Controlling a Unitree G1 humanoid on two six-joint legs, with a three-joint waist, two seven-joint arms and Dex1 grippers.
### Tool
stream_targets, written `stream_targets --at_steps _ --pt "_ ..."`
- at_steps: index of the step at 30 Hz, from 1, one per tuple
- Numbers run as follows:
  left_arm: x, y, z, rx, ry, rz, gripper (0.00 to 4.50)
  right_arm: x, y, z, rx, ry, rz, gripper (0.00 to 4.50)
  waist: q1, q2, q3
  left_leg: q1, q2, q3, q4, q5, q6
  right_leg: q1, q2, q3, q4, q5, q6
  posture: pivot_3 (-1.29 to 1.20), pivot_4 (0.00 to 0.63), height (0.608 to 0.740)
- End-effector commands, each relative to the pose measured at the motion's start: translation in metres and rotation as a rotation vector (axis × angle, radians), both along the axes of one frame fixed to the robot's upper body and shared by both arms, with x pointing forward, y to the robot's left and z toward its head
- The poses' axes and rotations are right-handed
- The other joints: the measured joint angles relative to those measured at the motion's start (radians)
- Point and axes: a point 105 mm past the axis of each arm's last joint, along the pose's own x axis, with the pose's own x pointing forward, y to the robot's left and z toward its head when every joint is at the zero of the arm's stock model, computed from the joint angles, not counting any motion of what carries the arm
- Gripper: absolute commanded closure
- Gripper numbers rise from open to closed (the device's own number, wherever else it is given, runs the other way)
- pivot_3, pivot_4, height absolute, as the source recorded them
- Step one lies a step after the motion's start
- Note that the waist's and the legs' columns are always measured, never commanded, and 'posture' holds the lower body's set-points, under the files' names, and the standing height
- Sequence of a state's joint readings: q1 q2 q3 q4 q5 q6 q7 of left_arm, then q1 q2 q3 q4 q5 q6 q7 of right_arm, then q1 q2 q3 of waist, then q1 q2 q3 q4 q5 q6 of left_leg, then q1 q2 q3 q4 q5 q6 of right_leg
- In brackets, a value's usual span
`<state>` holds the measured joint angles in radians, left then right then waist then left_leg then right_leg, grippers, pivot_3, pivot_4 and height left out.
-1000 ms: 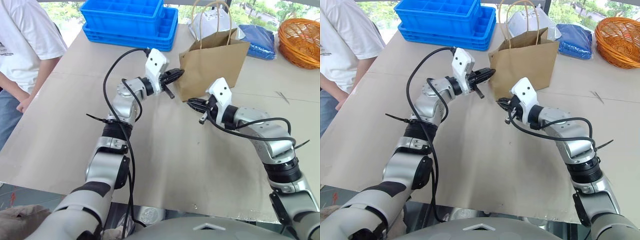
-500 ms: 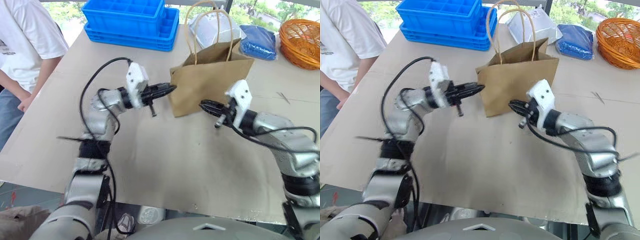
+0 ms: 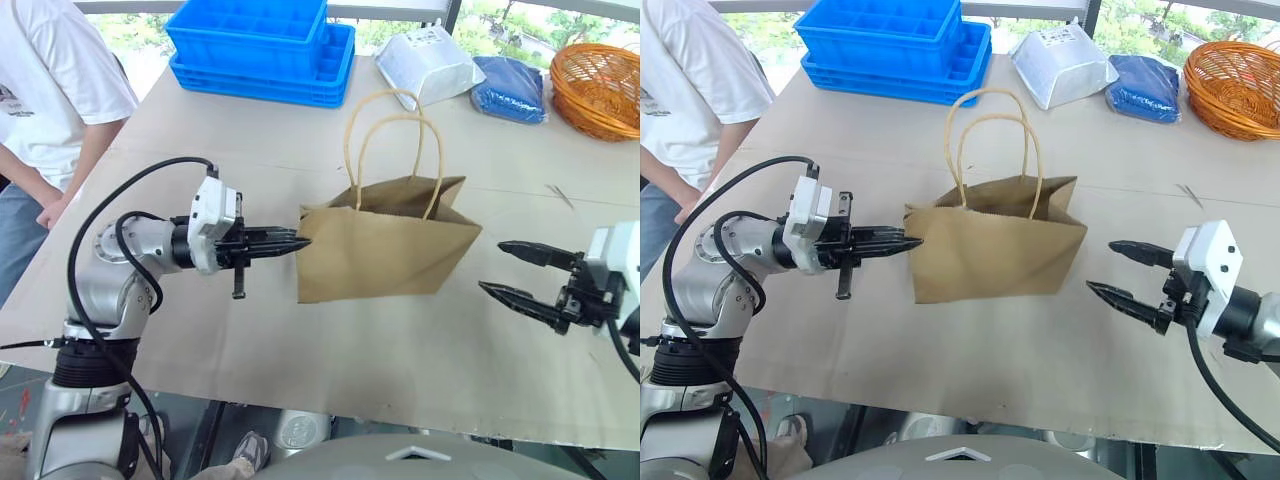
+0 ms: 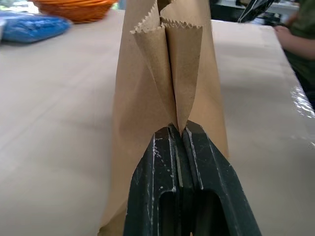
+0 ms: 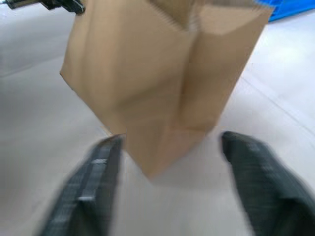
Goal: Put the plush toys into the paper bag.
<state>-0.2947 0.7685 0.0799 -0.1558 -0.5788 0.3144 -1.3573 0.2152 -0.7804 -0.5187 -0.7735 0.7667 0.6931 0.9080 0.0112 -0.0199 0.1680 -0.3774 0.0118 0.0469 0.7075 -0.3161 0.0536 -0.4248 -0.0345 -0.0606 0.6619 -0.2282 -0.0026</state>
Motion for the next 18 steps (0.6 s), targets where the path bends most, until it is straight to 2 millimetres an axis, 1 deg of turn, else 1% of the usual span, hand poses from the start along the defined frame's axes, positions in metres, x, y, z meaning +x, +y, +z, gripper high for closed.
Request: stream_targets --at_steps 1,5,9,11,14,18 --pt "-0.001 -0.003 0.008 -0.001 -0.050 -0.032 4.50 -0.001 0.009 0.010 0.021 -0.040 0.049 0.10 0.002 0.000 0.000 0.000 0.000 0.000 0.000 0.000 0.000 0.000 0.000 0.000 0.000 0.000 0.000 0.00 0.150 0.740" --pt "-0.004 -0.007 0.007 0.014 -0.060 -0.060 4.50 0.012 0.014 0.006 0.041 -0.028 0.048 0.10 0.003 0.000 0.000 -0.001 0.000 0.000 0.000 0.000 0.000 0.000 0.000 0.000 -0.001 0.000 0.000 0.00 0.150 0.740" --pt "-0.007 -0.009 0.006 0.029 -0.070 -0.087 4.50 0.035 0.020 -0.003 0.050 -0.027 0.042 0.10 0.003 0.000 0.000 -0.001 0.000 0.000 0.000 0.000 0.000 0.000 0.000 0.000 -0.001 0.000 0.000 0.00 0.150 0.740" --pt "-0.010 -0.011 0.005 0.040 -0.076 -0.106 4.50 0.045 0.024 -0.004 0.054 -0.035 0.049 0.10 0.002 0.000 0.000 -0.001 0.000 0.000 0.000 0.000 0.000 0.000 0.000 0.000 -0.001 0.000 0.000 0.00 0.150 0.740" --pt "-0.011 -0.012 0.004 0.046 -0.079 -0.112 4.50 0.061 0.020 -0.006 0.049 -0.028 -0.009 0.10 0.004 0.000 0.000 -0.001 0.000 0.000 -0.001 0.000 0.000 0.000 0.000 0.000 -0.001 0.000 0.000 0.00 0.150 0.740" --pt "-0.013 -0.011 0.003 0.059 -0.084 -0.115 4.50 0.069 0.018 0.004 0.063 -0.043 -0.019 0.10 0.004 0.000 0.000 -0.002 0.000 0.000 -0.001 0.000 0.000 -0.001 0.000 0.000 -0.001 0.000 0.000 0.00 0.150 0.740"
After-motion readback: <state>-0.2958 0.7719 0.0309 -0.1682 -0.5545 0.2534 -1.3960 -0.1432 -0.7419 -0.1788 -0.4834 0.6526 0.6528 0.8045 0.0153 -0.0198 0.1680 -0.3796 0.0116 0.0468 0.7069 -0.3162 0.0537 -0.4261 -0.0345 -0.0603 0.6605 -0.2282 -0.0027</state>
